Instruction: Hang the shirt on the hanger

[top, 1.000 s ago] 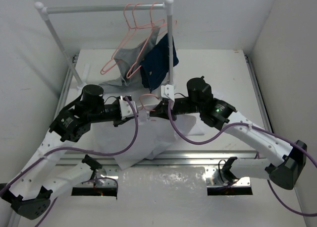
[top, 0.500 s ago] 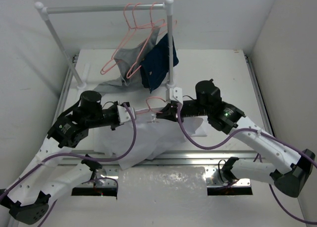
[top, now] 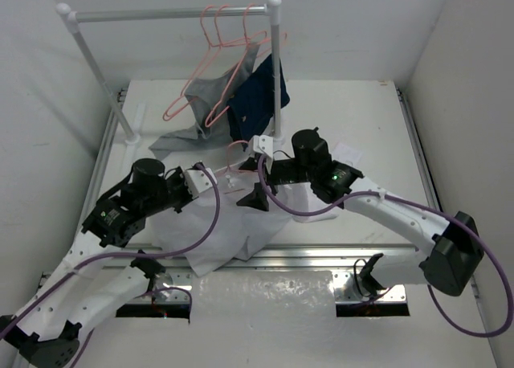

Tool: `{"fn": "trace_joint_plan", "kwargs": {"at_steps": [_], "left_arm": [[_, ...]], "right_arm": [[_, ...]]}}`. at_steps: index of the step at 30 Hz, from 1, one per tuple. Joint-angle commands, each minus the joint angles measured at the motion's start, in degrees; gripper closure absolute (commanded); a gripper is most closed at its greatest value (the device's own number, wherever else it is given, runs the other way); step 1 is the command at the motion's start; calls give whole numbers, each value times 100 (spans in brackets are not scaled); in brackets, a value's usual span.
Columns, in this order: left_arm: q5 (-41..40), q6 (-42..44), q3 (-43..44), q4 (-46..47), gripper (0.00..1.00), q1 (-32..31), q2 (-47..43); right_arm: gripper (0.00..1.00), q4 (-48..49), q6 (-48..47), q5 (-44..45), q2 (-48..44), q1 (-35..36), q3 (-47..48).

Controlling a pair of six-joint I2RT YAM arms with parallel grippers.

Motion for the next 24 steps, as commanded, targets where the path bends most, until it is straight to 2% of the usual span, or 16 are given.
{"fn": "trace_joint_plan", "kwargs": {"at_steps": [1, 4, 8, 11, 18, 21, 22, 24], "left_arm": [[-802, -23, -277, 246, 100, 96, -388], [-1285, 56, -664, 105, 100, 131, -598], [-2329, 21, -1314, 228, 100, 262, -731], [-2604, -76, -1797, 334, 100, 438, -678], [-2728, -41, -2150, 518, 100, 1150, -591], [-2483, 126, -2203, 764, 100, 1764, -327], [-2386, 178, -2186, 817, 100, 2166, -248], [-1851, 389, -2089, 870, 100, 2642, -2]], "right_arm": [[1, 727, 277, 278, -104, 33, -223], [1, 798, 287, 419, -183, 33, -399], [1, 824, 287, 691, -332, 33, -610], [1, 763, 296, 1165, -508, 33, -750], [1, 797, 260, 1246, -894, 25, -1041], [1, 920, 252, 1246, -1018, 25, -1181], [1, 947, 252, 1237, -1096, 25, -1234], [1, 956, 225, 1228, -1167, 25, -1287]]}}
